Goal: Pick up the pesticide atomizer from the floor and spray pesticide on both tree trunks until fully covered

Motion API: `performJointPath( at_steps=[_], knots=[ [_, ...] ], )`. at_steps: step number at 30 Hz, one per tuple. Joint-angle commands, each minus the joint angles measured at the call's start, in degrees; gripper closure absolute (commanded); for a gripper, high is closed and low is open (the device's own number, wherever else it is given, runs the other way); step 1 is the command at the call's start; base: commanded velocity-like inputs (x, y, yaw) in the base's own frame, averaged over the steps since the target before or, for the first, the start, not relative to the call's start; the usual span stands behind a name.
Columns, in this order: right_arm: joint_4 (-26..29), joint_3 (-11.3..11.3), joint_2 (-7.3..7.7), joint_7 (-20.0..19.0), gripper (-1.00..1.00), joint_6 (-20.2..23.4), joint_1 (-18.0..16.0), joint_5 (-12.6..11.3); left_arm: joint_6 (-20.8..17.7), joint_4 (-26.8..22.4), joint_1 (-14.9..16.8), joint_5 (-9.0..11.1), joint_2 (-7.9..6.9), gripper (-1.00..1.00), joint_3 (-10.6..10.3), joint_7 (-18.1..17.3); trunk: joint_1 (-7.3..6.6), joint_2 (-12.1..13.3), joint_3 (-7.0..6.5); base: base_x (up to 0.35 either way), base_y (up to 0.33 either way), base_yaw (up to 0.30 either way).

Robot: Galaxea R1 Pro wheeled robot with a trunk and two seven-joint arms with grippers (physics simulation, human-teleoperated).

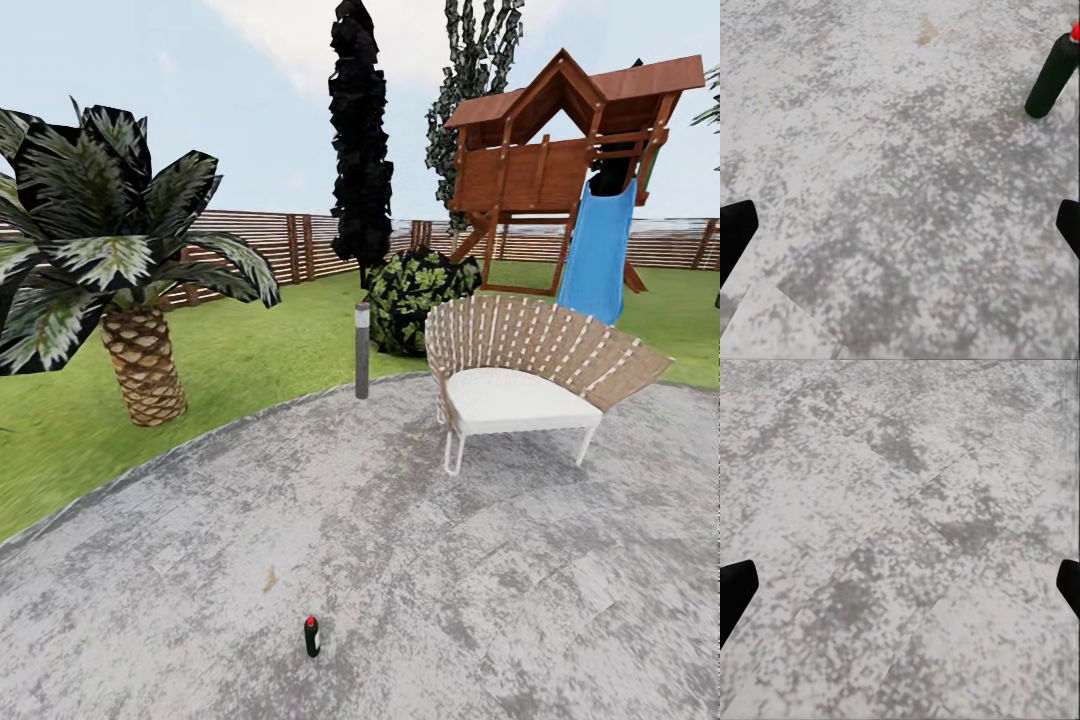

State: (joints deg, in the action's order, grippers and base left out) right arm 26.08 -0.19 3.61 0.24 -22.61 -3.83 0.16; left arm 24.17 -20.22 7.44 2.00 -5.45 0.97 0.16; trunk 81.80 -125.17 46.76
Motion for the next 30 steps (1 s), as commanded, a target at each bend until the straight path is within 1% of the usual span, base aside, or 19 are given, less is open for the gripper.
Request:
performJointPath(
  at_steps=[1,4,12,15,21,30],
  knots=[
    [-0.1,0.0,0.0,0.0,-1.0,-0.2,0.0,0.0,0.2,0.0,0.0,0.2,0.0,-1.0,0.0,0.0,-0.01,0.0,0.05,0.0,-0.27,0.001],
    [-0.1,-0.2,-0.01,0.0,-1.0,-0.2,0.0,0.0,0.1,0.1,0.0,0.2,0.0,-1.0,0.0,0.0,-0.01,0.0,0.05,0.0,-0.134,0.0],
    [-0.1,-0.2,0.0,0.0,-1.0,-0.2,0.0,0.0,0.1,0.1,0.0,0.3,0.0,-1.0,0.1,0.0,-0.01,0.0,0.05,0.02,-0.012,0.0],
    [-0.1,-0.2,-0.02,0.0,-1.0,-0.2,0.0,0.0,0.1,0.1,0.0,0.3,0.0,-1.0,0.1,0.0,-0.01,0.0,0.08,0.148,-0.084,0.044],
    [0.0,-0.1,-0.01,0.0,-1.0,-0.2,0.0,0.0,0.1,0.1,0.0,0.3,0.0,-1.0,0.1,0.0,-0.01,0.0,0.24,0.199,-0.115,0.159],
    [-0.1,-0.2,0.0,0.0,-1.0,-0.2,0.0,0.0,0.1,0.1,0.0,0.3,0.0,-1.0,0.0,0.0,-0.01,0.0,0.27,0.214,-0.127,0.018]
  ],
)
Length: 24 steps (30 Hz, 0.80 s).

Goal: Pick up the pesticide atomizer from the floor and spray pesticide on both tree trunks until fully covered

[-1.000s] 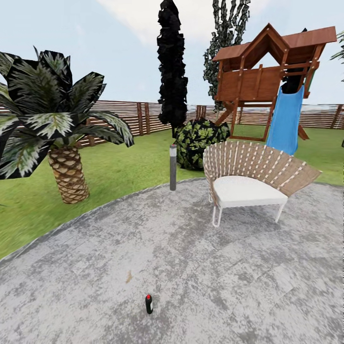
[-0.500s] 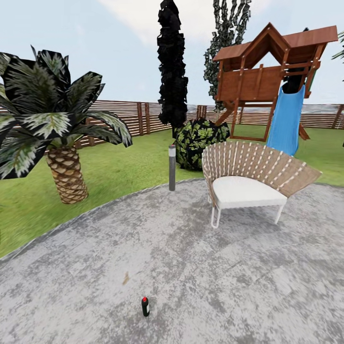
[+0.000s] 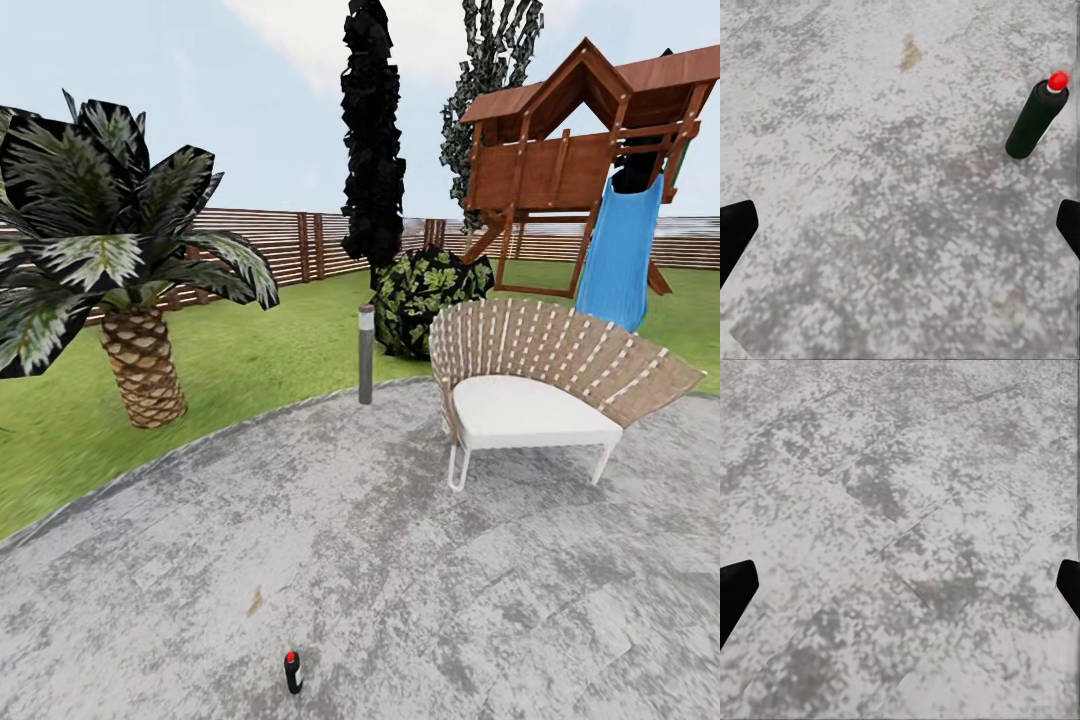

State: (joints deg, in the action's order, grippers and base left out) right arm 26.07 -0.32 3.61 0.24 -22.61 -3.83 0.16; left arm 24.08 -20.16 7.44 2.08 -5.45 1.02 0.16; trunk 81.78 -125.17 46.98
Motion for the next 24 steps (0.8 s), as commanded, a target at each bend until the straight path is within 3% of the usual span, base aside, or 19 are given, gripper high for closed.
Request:
performJointPath(
  at_steps=[1,19,24],
  knots=[
    [0.0,0.0,0.0,0.0,-1.0,-0.2,0.0,0.0,0.2,0.0,0.0,0.2,0.0,-1.0,0.0,0.0,0.01,0.0,0.06,0.231,-0.159,0.0],
    [0.0,0.0,0.0,0.0,-1.0,-0.2,0.0,0.0,0.2,0.0,0.0,0.2,0.14,-1.0,0.0,0.0,0.01,0.0,0.06,0.234,-0.183,0.0],
    [0.0,0.0,0.0,0.0,-1.0,-0.2,0.0,0.0,0.2,0.0,0.0,0.2,0.17,-1.0,0.0,0.0,0.01,0.0,0.06,0.098,-0.276,0.0]
  ],
)
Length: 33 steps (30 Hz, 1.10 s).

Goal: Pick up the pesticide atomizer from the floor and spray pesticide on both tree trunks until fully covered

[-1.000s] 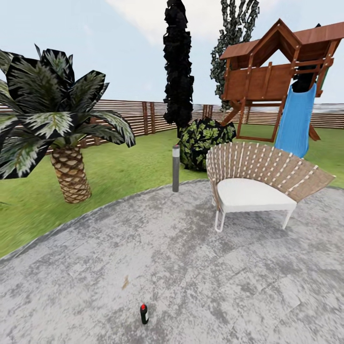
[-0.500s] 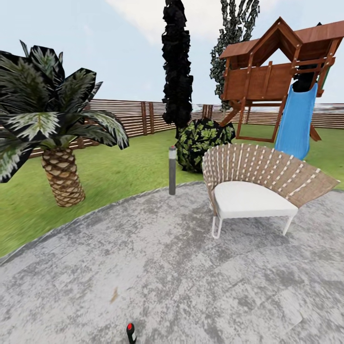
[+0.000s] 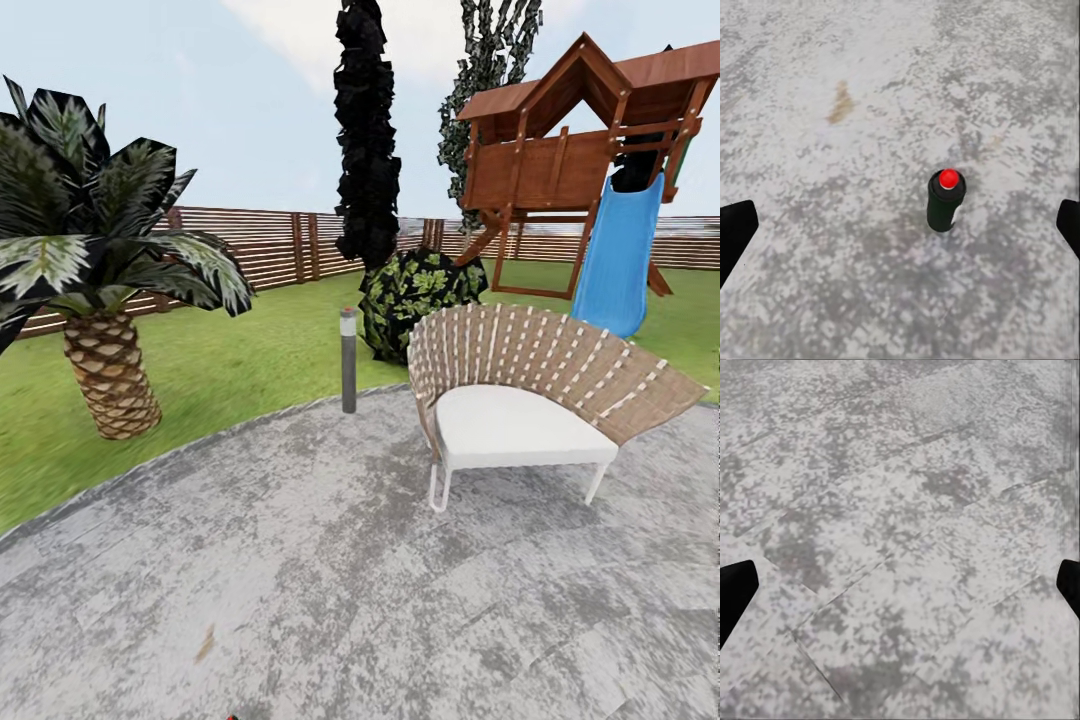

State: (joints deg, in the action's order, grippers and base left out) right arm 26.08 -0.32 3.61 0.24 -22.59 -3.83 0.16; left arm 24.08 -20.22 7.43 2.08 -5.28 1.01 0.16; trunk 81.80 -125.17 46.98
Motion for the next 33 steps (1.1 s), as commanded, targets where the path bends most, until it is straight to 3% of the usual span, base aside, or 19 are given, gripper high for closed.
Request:
performJointPath(
  at_steps=[1,14,21,27,33],
  knots=[
    [-0.1,0.0,-0.01,0.0,-1.0,-0.2,0.0,0.0,0.2,0.0,0.0,0.2,-0.02,-1.0,0.0,0.0,-0.01,0.0,0.05,0.031,-0.305,0.0],
    [-0.1,0.0,-0.01,0.0,-1.0,-0.2,0.0,0.0,0.3,-0.1,0.0,0.2,0.06,-1.0,0.0,0.0,-0.01,0.0,0.05,0.003,-0.215,0.198],
    [-0.1,0.0,-0.03,0.0,-1.0,-0.2,0.0,0.0,0.3,-0.1,0.0,0.2,0.02,-1.0,0.0,0.0,-0.01,0.0,0.05,0.0,-0.264,0.032],
    [-0.1,0.0,-0.01,0.0,-1.0,-0.2,0.0,0.0,0.3,-0.1,0.0,0.2,-0.08,-1.0,0.0,0.0,-0.01,0.0,0.05,0.0,-0.034,0.018],
    [-0.1,0.0,-0.01,0.0,-1.0,-0.2,0.0,0.0,0.3,-0.3,0.0,0.2,0.0,-1.0,-0.1,0.0,-0.01,0.0,0.05,0.0,-0.003,0.22]
  ],
)
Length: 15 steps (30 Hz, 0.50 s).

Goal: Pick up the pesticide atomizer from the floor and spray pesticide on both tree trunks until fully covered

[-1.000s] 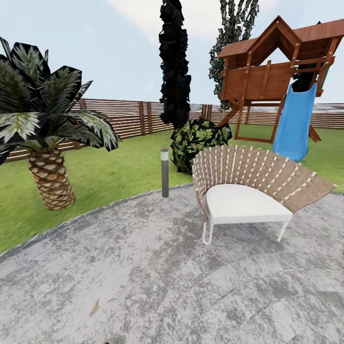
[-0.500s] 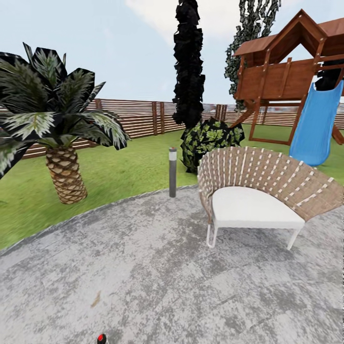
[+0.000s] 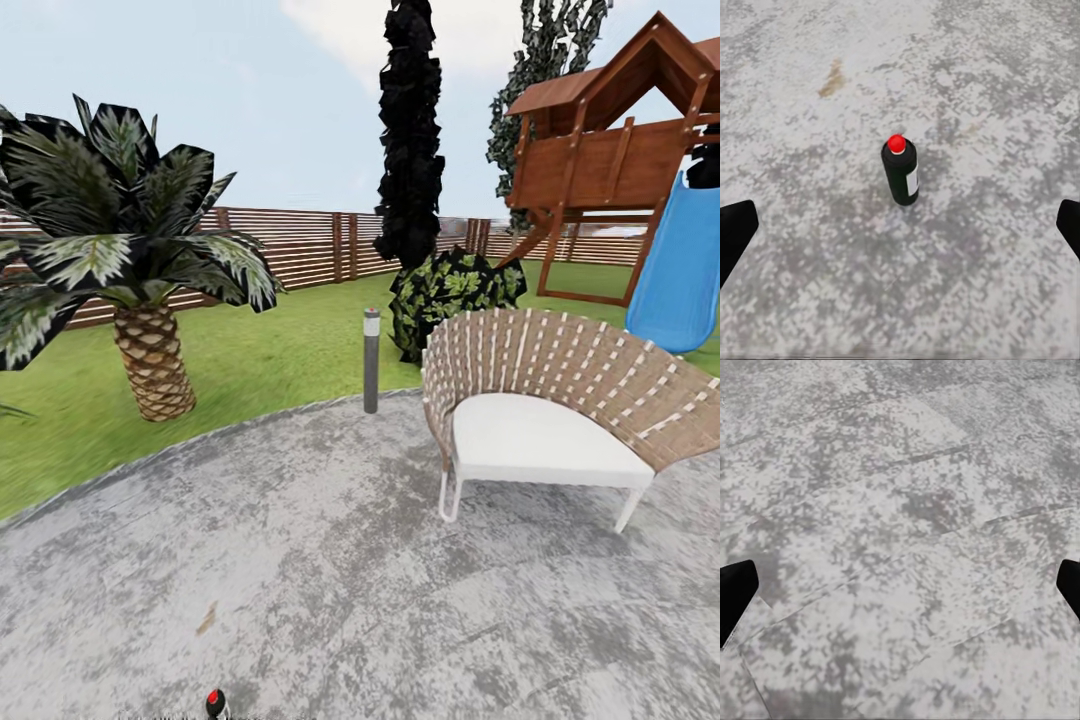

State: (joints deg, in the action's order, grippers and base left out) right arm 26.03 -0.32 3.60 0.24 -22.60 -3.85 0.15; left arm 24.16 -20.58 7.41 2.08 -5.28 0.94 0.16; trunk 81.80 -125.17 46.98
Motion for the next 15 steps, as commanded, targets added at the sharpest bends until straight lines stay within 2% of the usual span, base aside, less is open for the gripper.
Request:
performJointPath(
  at_steps=[1,6,15],
  knots=[
    [0.0,0.0,0.0,0.0,-1.0,-0.2,0.0,0.0,0.2,0.0,0.0,0.2,0.0,-1.0,0.0,0.0,-0.01,0.0,0.05,0.0,-0.001,0.266],
    [0.0,0.0,0.0,0.0,-1.0,-0.2,0.0,0.0,0.2,0.0,0.0,0.2,0.01,-1.0,0.0,0.0,-0.01,0.0,0.05,0.0,-0.021,0.182],
    [0.0,0.1,0.0,0.0,-1.0,-0.1,0.0,0.1,-0.1,0.1,0.1,0.1,0.17,-1.0,0.0,0.3,-0.01,0.0,0.05,0.0,-0.057,0.017]
  ],
)
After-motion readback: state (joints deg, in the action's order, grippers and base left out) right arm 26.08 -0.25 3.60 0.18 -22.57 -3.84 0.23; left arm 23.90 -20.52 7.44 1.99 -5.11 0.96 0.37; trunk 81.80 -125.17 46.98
